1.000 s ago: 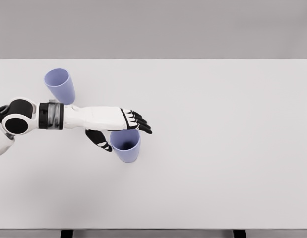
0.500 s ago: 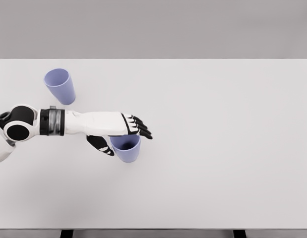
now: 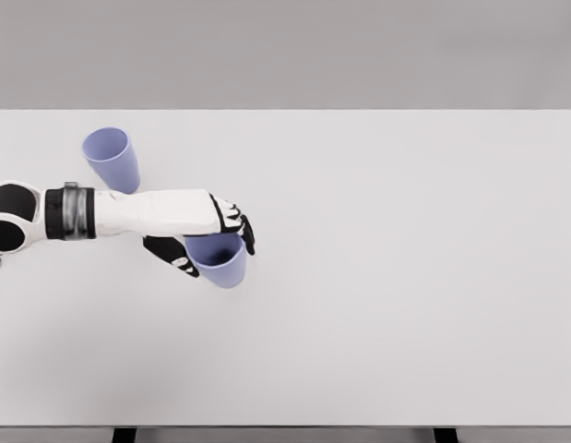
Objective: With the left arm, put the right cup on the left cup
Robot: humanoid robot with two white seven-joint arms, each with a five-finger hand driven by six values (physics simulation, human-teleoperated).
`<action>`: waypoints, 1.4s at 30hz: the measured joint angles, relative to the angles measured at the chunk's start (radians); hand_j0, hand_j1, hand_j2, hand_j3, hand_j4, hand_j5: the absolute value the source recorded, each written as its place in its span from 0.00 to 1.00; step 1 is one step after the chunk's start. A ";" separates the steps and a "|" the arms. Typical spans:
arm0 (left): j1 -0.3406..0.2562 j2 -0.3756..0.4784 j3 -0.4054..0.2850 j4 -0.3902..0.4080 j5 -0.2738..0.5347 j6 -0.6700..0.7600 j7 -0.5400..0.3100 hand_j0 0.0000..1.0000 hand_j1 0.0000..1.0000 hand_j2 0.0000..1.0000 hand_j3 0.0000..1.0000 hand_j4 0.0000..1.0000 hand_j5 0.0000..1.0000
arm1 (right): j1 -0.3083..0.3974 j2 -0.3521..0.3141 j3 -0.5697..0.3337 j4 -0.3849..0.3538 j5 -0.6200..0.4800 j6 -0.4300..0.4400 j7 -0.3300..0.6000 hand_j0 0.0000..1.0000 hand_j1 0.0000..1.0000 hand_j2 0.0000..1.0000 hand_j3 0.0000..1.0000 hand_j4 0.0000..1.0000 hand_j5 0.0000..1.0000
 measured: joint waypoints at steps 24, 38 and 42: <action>-0.293 0.225 -0.017 0.152 0.177 0.001 -0.003 0.38 0.38 0.38 0.38 0.38 0.38 | 0.000 0.000 0.000 0.000 0.000 0.000 0.000 1.00 1.00 1.00 1.00 1.00 1.00; -0.439 0.165 -0.184 0.385 0.187 -0.002 -0.003 0.39 0.39 0.39 0.39 0.39 0.39 | 0.000 0.000 0.000 0.000 0.000 0.000 0.000 1.00 1.00 1.00 1.00 1.00 1.00; -0.445 0.144 -0.190 0.449 0.183 -0.002 -0.004 0.39 0.39 0.39 0.39 0.39 0.39 | 0.000 0.000 0.000 0.000 0.000 0.000 0.000 1.00 1.00 1.00 1.00 1.00 1.00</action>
